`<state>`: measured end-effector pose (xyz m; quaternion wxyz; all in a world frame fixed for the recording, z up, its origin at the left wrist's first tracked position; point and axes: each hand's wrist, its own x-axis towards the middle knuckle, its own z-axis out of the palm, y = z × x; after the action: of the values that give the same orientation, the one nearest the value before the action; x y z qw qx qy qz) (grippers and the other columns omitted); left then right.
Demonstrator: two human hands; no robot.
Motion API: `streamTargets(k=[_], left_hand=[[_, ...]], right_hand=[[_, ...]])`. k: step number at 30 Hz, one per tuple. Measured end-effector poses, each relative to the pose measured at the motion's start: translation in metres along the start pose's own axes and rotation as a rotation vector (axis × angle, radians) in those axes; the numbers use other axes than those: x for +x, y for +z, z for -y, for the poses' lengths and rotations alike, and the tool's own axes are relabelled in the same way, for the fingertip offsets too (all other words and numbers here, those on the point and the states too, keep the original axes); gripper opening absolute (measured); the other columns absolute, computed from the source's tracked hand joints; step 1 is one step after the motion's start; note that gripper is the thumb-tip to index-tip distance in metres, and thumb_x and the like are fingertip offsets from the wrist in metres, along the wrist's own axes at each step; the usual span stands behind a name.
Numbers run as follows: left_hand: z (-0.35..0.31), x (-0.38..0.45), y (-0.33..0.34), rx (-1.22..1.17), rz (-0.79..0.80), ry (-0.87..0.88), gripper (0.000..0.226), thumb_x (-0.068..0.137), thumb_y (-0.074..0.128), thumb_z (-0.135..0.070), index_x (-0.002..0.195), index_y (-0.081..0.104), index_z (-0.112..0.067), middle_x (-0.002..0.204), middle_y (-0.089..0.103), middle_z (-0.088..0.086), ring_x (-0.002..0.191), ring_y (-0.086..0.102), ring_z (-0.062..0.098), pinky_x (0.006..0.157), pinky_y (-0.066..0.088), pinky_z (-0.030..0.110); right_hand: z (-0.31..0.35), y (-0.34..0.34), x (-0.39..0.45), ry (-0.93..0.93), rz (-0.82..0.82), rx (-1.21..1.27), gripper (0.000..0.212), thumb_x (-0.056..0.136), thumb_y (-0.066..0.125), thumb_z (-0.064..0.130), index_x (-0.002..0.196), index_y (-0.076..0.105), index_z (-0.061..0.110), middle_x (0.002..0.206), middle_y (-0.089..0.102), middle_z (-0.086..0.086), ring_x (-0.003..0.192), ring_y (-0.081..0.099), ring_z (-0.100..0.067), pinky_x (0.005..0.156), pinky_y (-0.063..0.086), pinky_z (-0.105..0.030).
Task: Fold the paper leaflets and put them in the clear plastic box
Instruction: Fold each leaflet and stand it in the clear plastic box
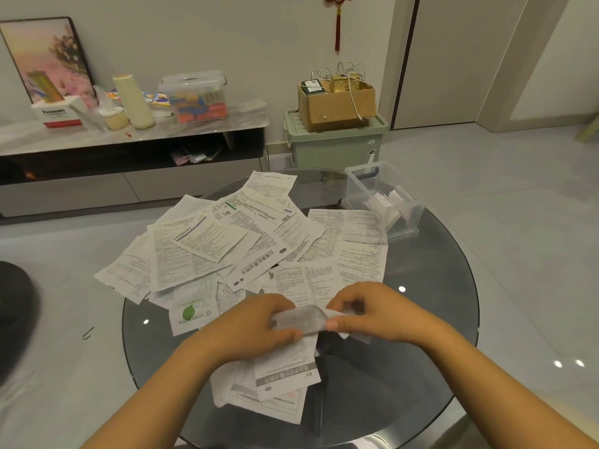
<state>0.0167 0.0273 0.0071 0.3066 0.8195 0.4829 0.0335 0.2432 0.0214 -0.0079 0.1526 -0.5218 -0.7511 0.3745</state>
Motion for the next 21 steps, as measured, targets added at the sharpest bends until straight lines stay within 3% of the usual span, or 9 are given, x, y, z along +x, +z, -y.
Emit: streamTargets(k=[2, 4, 8, 11, 13, 15, 18, 21], left_hand=[[0.002, 0.002, -0.002, -0.105, -0.062, -0.030, 0.024, 0.086, 0.062, -0.039, 0.080, 0.063, -0.017, 0.074, 0.061, 0.002, 0.066, 0.054, 0.013, 0.062, 0.040, 0.025], [0.002, 0.004, -0.001, -0.220, -0.118, -0.061, 0.029, 0.086, 0.063, -0.041, 0.073, 0.061, -0.015, 0.063, 0.056, -0.003, 0.057, 0.050, 0.009, 0.057, 0.038, 0.024], [0.001, 0.011, 0.005, -0.300, -0.321, -0.129, 0.022, 0.091, 0.058, -0.037, 0.088, 0.066, -0.017, 0.078, 0.069, -0.003, 0.067, 0.063, 0.009, 0.059, 0.045, 0.016], [0.000, 0.017, 0.009, -0.275, -0.402, -0.168, 0.010, 0.091, 0.058, -0.034, 0.097, 0.057, -0.027, 0.087, 0.065, -0.011, 0.074, 0.061, 0.001, 0.059, 0.046, 0.012], [0.002, 0.020, 0.011, -0.262, -0.412, -0.201, 0.026, 0.087, 0.064, -0.032, 0.107, 0.048, -0.027, 0.097, 0.063, -0.012, 0.079, 0.060, 0.001, 0.063, 0.046, 0.015], [0.005, 0.022, 0.012, -0.242, -0.411, -0.218, 0.049, 0.083, 0.070, -0.030, 0.121, 0.040, -0.026, 0.116, 0.059, -0.008, 0.092, 0.059, 0.005, 0.073, 0.047, 0.017], [0.008, 0.025, 0.016, -0.220, -0.381, -0.246, 0.096, 0.073, 0.079, -0.028, 0.146, 0.017, -0.025, 0.143, 0.039, -0.002, 0.127, 0.043, 0.016, 0.103, 0.042, 0.035], [0.008, 0.023, 0.018, -0.133, -0.354, -0.244, 0.109, 0.073, 0.079, -0.031, 0.149, 0.002, -0.029, 0.147, 0.021, 0.001, 0.136, 0.027, 0.018, 0.109, 0.032, 0.035]], right_hand=[[0.002, -0.004, 0.000, 0.016, -0.022, 0.085, 0.028, 0.081, 0.068, 0.045, 0.081, 0.068, 0.017, 0.080, 0.067, -0.006, 0.073, 0.059, -0.021, 0.074, 0.050, -0.037], [0.004, -0.006, 0.000, 0.039, -0.074, 0.203, 0.040, 0.080, 0.061, 0.054, 0.086, 0.066, 0.015, 0.079, 0.064, -0.015, 0.070, 0.055, -0.019, 0.073, 0.048, -0.040], [0.006, -0.003, 0.003, 0.152, -0.212, 0.342, 0.066, 0.075, 0.036, 0.078, 0.104, 0.061, 0.024, 0.103, 0.067, -0.012, 0.088, 0.063, -0.019, 0.090, 0.050, -0.040], [0.003, 0.001, 0.007, 0.198, -0.293, 0.251, 0.041, 0.083, 0.058, 0.056, 0.113, 0.053, 0.028, 0.084, 0.067, -0.002, 0.072, 0.062, -0.008, 0.069, 0.050, -0.018], [0.001, 0.006, 0.011, 0.220, -0.310, 0.167, 0.048, 0.083, 0.068, 0.038, 0.123, 0.045, 0.026, 0.086, 0.065, 0.005, 0.073, 0.060, -0.003, 0.063, 0.045, -0.012], [-0.001, 0.013, 0.014, 0.222, -0.319, 0.109, 0.062, 0.081, 0.071, 0.030, 0.133, 0.037, 0.025, 0.090, 0.062, 0.006, 0.077, 0.059, -0.004, 0.069, 0.048, -0.017], [-0.001, 0.018, 0.018, 0.204, -0.310, 0.008, 0.082, 0.076, 0.075, 0.027, 0.142, 0.026, 0.026, 0.090, 0.056, 0.010, 0.081, 0.055, -0.006, 0.079, 0.049, -0.026], [-0.002, 0.019, 0.019, 0.200, -0.309, -0.072, 0.088, 0.075, 0.075, 0.032, 0.144, 0.021, 0.030, 0.109, 0.047, 0.007, 0.097, 0.050, -0.009, 0.088, 0.046, -0.028]])
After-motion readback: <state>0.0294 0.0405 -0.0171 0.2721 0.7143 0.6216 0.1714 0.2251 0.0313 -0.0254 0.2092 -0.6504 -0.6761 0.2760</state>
